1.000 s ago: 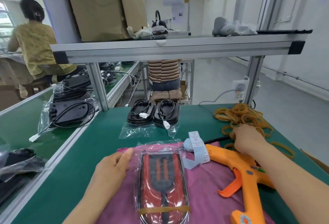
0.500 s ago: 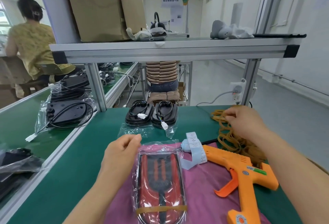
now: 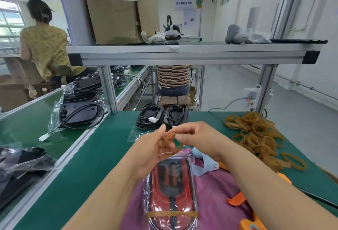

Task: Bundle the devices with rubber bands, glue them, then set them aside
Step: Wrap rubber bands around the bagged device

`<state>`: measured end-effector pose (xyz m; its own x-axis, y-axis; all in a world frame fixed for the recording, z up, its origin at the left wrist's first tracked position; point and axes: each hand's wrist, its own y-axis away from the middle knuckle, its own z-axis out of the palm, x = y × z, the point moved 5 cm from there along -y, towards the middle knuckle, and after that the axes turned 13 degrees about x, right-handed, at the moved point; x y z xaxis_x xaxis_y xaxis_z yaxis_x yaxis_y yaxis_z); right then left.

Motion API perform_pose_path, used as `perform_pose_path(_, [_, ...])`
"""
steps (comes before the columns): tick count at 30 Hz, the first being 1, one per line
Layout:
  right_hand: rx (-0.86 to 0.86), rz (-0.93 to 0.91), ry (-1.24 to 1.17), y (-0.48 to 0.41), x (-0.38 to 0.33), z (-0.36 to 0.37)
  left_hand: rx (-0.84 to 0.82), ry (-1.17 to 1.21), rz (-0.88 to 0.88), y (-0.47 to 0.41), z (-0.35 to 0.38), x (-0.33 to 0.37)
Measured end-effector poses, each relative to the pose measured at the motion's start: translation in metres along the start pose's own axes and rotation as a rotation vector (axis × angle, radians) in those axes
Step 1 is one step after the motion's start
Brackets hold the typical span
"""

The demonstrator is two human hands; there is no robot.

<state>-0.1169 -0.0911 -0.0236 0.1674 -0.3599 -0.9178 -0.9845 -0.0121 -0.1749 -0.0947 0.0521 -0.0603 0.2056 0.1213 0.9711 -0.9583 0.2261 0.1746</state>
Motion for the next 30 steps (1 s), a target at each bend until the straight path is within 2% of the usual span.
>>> perform_pose_path(3, [0.035, 0.033, -0.053, -0.003, 0.009, 0.010, -0.167, -0.037, -0.079, 0.006, -0.005, -0.010])
perform_pose_path(5, [0.092, 0.068, -0.056, -0.005, 0.018, 0.010, -0.219, 0.012, -0.080, 0.009, -0.014, -0.009])
perform_pose_path(6, [0.142, 0.096, -0.002, -0.005, 0.023, 0.005, -0.178, 0.082, -0.082, 0.008, -0.023, -0.007])
perform_pose_path(8, [0.183, 0.155, 0.274, -0.003, 0.037, -0.006, 0.043, 0.174, -0.082, 0.000, -0.054, -0.004])
perform_pose_path(10, [0.057, 0.269, 0.542, 0.005, 0.052, -0.005, 0.327, 0.044, -0.098, -0.007, -0.088, -0.010])
perform_pose_path(11, [-0.003, 0.338, 0.595, 0.009, 0.060, -0.002, 0.413, -0.045, -0.126, -0.009, -0.099, -0.016])
perform_pose_path(14, [-0.005, 0.534, 0.406, 0.018, 0.078, 0.011, 0.423, -0.193, -0.221, -0.009, -0.100, -0.041])
perform_pose_path(18, [0.094, 0.571, 0.204, 0.015, 0.089, 0.019, 0.419, -0.260, -0.204, -0.011, -0.094, -0.053])
perform_pose_path(24, [0.085, 0.723, -0.059, 0.018, 0.098, 0.028, 0.386, -0.240, -0.147, -0.014, -0.103, -0.059])
perform_pose_path(27, [0.061, 0.741, -0.207, 0.023, 0.090, 0.027, 0.355, -0.252, -0.164, -0.012, -0.111, -0.056])
perform_pose_path(30, [0.045, 0.642, -0.336, 0.023, 0.068, 0.018, 0.229, -0.228, -0.171, -0.006, -0.116, -0.045])
